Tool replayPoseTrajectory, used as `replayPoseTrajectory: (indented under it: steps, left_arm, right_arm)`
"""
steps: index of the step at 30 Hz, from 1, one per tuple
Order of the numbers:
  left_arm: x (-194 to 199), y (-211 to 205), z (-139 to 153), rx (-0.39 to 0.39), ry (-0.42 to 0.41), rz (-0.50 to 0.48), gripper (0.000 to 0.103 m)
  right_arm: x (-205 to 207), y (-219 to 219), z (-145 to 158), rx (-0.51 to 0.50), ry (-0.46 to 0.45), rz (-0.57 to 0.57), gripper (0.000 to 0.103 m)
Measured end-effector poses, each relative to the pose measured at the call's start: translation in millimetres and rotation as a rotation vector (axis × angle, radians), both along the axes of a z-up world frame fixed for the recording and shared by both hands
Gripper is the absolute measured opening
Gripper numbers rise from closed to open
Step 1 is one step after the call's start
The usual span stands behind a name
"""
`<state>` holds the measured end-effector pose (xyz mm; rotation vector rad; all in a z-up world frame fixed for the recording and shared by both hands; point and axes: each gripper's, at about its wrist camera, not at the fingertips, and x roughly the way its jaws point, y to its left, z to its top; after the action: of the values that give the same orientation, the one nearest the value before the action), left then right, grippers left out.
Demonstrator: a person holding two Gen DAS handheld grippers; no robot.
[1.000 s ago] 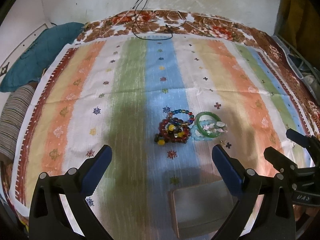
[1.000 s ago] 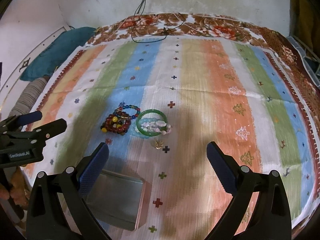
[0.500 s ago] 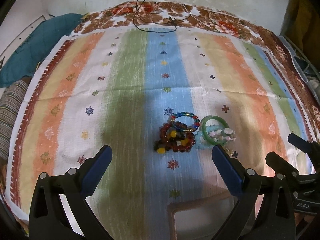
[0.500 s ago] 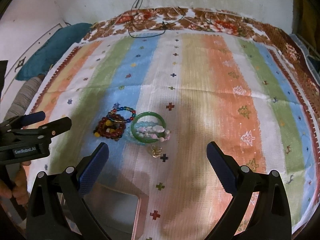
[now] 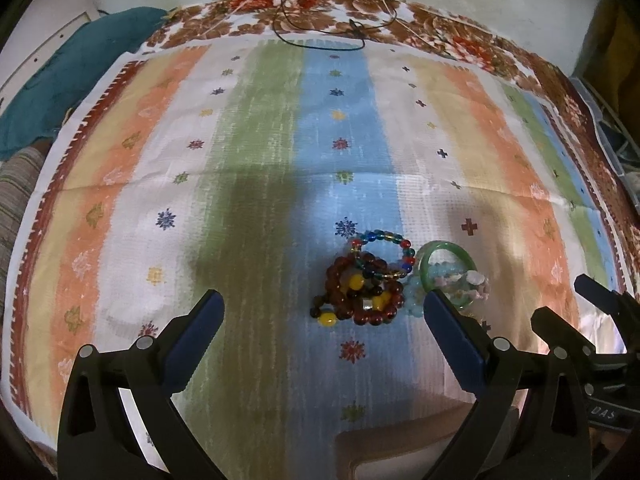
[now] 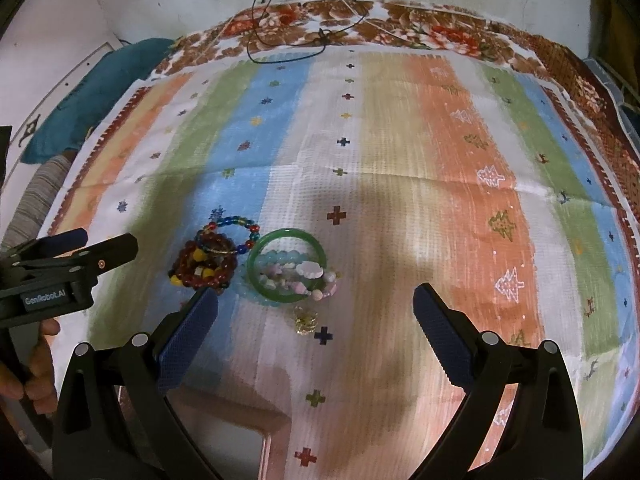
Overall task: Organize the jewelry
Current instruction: 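Lower both tools over the jewelry pile, opening the fingers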
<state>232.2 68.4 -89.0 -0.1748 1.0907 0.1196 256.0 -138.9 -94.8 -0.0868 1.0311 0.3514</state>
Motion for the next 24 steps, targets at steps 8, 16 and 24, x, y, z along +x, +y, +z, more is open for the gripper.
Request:
replayPoseTrajectory:
  steps: [8, 16, 24]
  left_arm:
    - [14, -7, -13, 0.01, 0.016, -0.03, 0.097]
    - [35, -5, -30, 0.021, 0.047, -0.036, 0.097]
    - [47, -13, -41, 0.055, 0.065, -0.06, 0.094]
  right_arm:
    - [14, 3, -12, 0.015, 0.032, -0.005, 0.099]
    - [27, 10, -23, -0.028, 0.034, -0.006, 0.099]
    - [41, 14, -30, -0.023, 0.06, -0.01, 0.098]
